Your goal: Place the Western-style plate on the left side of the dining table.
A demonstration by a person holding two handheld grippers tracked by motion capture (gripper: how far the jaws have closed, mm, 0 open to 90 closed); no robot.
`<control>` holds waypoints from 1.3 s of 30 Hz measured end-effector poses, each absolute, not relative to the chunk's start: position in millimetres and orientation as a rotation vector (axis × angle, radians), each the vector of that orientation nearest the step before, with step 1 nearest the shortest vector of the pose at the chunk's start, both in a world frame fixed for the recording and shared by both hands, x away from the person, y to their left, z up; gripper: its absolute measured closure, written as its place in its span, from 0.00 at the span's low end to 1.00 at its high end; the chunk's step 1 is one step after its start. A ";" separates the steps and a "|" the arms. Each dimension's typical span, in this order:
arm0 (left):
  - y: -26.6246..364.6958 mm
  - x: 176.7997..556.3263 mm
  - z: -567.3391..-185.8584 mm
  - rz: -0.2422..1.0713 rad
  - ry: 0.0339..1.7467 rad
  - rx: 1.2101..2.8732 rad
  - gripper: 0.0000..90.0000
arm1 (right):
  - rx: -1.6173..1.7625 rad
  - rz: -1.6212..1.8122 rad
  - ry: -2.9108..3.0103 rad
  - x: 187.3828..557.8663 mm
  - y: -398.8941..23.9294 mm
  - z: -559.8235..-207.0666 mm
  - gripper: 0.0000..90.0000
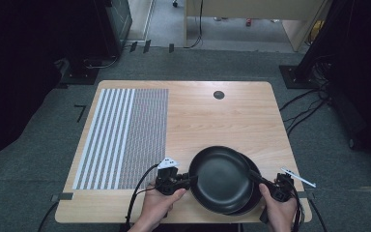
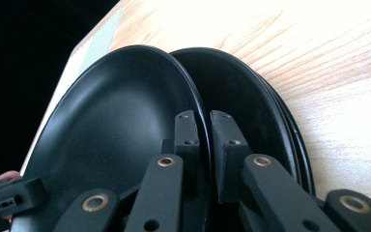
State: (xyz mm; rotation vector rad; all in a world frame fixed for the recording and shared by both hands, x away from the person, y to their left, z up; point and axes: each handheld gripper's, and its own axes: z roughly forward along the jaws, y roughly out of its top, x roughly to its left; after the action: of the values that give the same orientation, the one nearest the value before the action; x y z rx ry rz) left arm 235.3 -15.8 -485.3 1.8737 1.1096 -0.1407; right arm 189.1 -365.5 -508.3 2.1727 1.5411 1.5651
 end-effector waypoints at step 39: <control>36.6 252.0 -448.5 -0.121 1.141 1.808 0.81 | 2.118 1.658 1.584 221.6 -321.8 -470.6 0.92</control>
State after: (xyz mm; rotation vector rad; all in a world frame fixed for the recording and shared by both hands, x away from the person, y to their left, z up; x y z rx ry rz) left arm 252.0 36.6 -448.5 1.8082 1.1414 -0.1212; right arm 221.6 -321.8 -470.6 2.1177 1.5841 1.6578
